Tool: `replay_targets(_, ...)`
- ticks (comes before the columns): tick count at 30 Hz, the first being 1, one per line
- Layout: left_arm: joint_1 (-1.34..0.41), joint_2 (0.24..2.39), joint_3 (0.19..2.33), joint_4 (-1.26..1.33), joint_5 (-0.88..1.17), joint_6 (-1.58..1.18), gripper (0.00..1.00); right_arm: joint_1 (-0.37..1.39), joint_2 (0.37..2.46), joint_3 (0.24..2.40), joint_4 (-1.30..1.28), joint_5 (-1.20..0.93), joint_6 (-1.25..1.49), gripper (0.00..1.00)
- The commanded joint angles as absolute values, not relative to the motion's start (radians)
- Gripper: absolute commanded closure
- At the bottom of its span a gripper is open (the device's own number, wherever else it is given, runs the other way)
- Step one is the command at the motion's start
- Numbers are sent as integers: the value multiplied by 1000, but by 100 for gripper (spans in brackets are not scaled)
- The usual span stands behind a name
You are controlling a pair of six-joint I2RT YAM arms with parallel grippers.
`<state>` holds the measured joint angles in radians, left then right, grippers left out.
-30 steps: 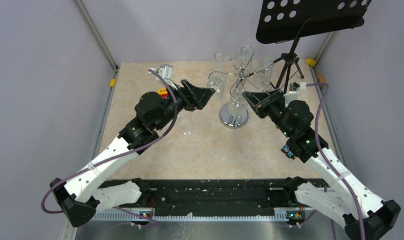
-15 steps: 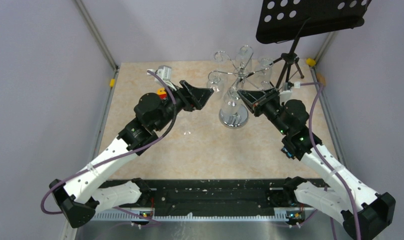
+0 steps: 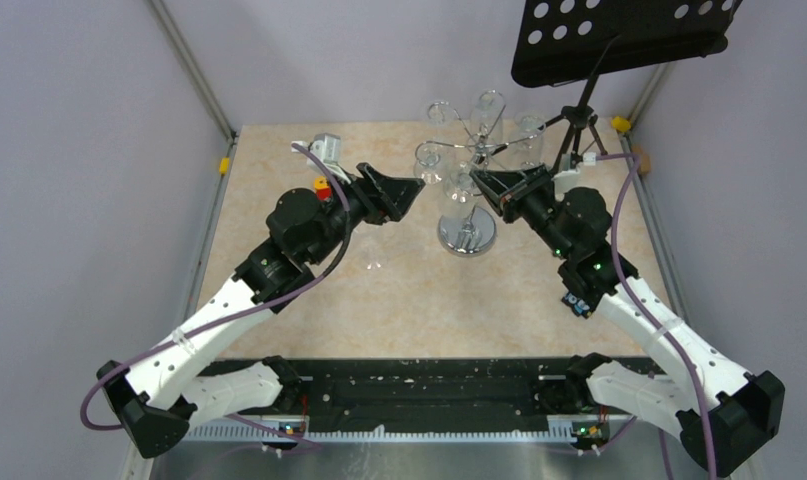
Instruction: Take the wine glass off the wine glass rack
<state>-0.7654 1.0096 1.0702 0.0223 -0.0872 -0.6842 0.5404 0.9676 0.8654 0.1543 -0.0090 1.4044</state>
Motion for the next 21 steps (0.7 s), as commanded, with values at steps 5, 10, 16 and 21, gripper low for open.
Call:
replay_targets(5,-764,978,1055,51,-103,-671,26,535,991,986,229,93,1380,100)
replay_targets(10,-764,974,1051,48,-107,-669,26,535,999,1007,189,150,1356,100)
replay_targets(16,-764,964,1043,44,-112,-668,26,535,969,1012,115,206,1350,100)
replay_targets(21,-764,959,1039,43,-118,-668,26,535,926,1019,38,244,1346,100)
